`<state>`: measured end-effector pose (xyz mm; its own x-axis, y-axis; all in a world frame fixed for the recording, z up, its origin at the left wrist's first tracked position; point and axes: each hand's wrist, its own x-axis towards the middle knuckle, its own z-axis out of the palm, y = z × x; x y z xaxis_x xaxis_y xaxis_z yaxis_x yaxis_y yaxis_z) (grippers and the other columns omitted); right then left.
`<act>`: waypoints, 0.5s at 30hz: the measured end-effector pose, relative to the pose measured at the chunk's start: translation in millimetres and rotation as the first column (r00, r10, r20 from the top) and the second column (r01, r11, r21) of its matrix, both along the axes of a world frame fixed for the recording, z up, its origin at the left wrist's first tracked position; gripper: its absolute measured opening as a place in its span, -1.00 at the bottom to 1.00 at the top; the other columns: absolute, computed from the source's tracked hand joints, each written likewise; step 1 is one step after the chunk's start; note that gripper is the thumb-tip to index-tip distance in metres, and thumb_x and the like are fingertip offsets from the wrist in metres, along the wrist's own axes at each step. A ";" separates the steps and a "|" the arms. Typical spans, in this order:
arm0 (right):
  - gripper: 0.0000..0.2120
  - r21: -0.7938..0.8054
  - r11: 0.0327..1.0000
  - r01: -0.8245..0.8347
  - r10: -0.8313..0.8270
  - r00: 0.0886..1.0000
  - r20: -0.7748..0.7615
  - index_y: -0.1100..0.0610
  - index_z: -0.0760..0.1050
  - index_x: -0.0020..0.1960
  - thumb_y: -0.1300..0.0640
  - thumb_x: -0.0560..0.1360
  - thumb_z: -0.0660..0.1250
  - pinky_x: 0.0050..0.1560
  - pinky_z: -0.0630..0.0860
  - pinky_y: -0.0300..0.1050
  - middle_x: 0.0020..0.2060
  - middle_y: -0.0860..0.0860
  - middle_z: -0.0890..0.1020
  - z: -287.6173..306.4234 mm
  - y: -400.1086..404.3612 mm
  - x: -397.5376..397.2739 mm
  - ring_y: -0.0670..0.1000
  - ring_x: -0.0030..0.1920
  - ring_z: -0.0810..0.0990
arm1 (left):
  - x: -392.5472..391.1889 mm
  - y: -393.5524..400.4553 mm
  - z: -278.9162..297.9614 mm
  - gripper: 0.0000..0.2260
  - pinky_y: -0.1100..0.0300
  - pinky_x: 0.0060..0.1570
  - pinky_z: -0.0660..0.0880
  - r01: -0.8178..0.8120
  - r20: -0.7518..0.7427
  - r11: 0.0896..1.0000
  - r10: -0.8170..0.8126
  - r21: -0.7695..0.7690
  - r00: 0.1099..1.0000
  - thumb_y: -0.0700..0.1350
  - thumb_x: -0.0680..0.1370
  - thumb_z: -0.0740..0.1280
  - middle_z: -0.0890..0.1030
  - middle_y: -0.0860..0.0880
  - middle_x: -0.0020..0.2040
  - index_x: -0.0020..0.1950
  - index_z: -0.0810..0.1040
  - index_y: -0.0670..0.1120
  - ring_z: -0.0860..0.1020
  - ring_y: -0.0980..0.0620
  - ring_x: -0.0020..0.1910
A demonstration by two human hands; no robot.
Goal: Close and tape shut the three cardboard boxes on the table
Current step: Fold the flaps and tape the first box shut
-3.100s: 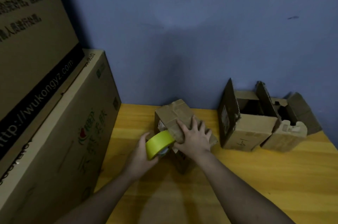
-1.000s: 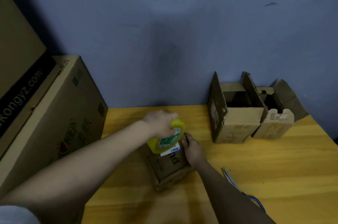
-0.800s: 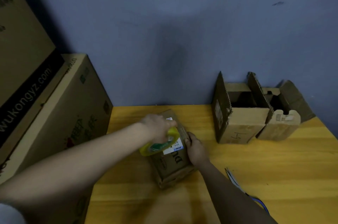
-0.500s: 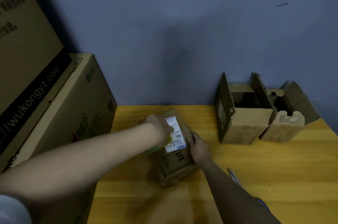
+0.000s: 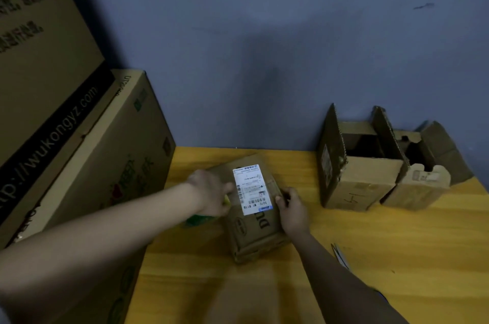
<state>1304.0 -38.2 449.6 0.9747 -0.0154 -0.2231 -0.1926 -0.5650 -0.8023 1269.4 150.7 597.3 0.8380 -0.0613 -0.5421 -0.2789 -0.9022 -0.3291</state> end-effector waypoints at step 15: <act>-0.70 -0.014 0.994 0.105 -0.103 0.985 0.138 0.20 0.50 0.31 0.16 0.62 0.20 0.03 0.39 -0.20 0.22 0.14 0.57 7.2 1.0 -6.7 0.12 0.17 0.54 | -10.4 5.2 4.9 -0.57 0.05 0.04 0.48 0.041 0.249 0.952 0.037 -0.303 0.968 0.12 0.55 0.27 0.44 -0.11 0.27 0.39 0.35 0.05 0.51 -0.12 0.16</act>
<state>1297.2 -37.2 456.8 0.9888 -0.1216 -0.0861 -0.1403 -0.5646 -0.8134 1259.1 155.9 602.2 0.9433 -0.1917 -0.2711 -0.2254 -0.9692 -0.0991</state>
